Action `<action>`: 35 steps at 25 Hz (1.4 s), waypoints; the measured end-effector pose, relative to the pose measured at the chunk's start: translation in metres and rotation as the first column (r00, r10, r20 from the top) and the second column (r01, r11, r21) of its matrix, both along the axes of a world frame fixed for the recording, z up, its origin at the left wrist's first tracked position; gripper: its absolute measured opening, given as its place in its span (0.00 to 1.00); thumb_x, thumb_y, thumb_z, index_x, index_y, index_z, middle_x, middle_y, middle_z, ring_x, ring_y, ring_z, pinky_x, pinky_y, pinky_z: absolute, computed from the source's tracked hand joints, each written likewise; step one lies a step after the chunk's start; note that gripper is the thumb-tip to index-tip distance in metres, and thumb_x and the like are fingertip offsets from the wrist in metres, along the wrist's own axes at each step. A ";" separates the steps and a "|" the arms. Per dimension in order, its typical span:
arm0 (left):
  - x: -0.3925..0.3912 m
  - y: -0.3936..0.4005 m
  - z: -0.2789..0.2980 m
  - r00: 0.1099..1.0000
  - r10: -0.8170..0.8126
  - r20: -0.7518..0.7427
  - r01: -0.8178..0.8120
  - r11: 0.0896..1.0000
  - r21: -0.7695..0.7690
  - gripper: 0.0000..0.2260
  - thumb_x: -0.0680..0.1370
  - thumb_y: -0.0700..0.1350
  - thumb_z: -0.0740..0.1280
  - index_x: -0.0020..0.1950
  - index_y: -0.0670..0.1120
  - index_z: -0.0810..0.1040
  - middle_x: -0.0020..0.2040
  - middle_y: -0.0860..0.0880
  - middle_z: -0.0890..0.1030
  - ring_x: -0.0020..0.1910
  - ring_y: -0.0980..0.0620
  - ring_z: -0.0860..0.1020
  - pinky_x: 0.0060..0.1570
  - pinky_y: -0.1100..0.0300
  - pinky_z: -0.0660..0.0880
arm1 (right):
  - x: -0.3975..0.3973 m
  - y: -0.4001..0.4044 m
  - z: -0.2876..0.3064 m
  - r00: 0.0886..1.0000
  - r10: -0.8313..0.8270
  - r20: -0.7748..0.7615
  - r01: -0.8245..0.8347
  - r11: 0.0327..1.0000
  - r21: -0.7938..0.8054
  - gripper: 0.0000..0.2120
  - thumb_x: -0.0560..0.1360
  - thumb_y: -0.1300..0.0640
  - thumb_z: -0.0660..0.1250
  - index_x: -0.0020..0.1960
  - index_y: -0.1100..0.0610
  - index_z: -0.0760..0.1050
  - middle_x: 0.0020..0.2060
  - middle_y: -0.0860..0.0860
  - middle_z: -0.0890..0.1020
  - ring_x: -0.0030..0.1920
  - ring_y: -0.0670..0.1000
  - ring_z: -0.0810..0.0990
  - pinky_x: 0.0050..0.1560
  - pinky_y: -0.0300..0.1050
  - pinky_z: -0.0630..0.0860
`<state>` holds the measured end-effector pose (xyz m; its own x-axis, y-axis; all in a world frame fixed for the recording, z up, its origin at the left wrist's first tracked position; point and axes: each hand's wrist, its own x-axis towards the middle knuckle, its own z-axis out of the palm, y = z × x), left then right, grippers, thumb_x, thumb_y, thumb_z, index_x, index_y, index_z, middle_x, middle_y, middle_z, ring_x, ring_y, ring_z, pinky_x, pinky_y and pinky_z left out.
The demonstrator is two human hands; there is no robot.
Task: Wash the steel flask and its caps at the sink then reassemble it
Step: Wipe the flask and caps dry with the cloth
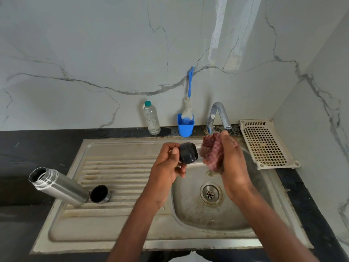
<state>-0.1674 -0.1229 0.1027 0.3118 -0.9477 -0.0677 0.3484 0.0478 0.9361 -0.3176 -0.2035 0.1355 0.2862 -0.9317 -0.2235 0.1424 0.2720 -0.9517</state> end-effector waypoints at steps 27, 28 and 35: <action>-0.024 -0.002 0.012 0.993 0.108 0.049 -0.098 0.981 -0.168 0.04 0.85 0.34 0.62 0.59 0.40 0.75 0.48 0.42 0.82 0.46 0.48 0.77 0.47 0.55 0.75 | 0.018 0.008 0.020 0.919 0.031 -0.393 -0.324 0.624 -0.711 0.10 0.85 0.52 0.65 0.62 0.52 0.80 0.53 0.44 0.85 0.54 0.44 0.84 0.55 0.54 0.81; -0.023 -0.003 0.011 0.980 0.145 0.137 -0.114 0.970 -0.213 0.06 0.84 0.36 0.63 0.61 0.39 0.74 0.52 0.39 0.81 0.49 0.47 0.78 0.49 0.54 0.76 | 0.020 0.009 0.026 0.942 0.077 -0.327 -0.269 0.758 -0.595 0.10 0.85 0.48 0.63 0.58 0.50 0.82 0.46 0.45 0.86 0.45 0.45 0.85 0.50 0.54 0.83; -0.020 0.006 0.003 0.456 0.375 0.807 -0.120 0.925 -0.362 0.14 0.81 0.41 0.67 0.64 0.54 0.73 0.60 0.66 0.75 0.58 0.52 0.79 0.62 0.52 0.71 | 0.008 0.010 0.022 0.945 0.328 -0.008 -0.311 0.903 0.298 0.25 0.83 0.37 0.61 0.59 0.57 0.83 0.48 0.59 0.87 0.43 0.57 0.84 0.51 0.57 0.80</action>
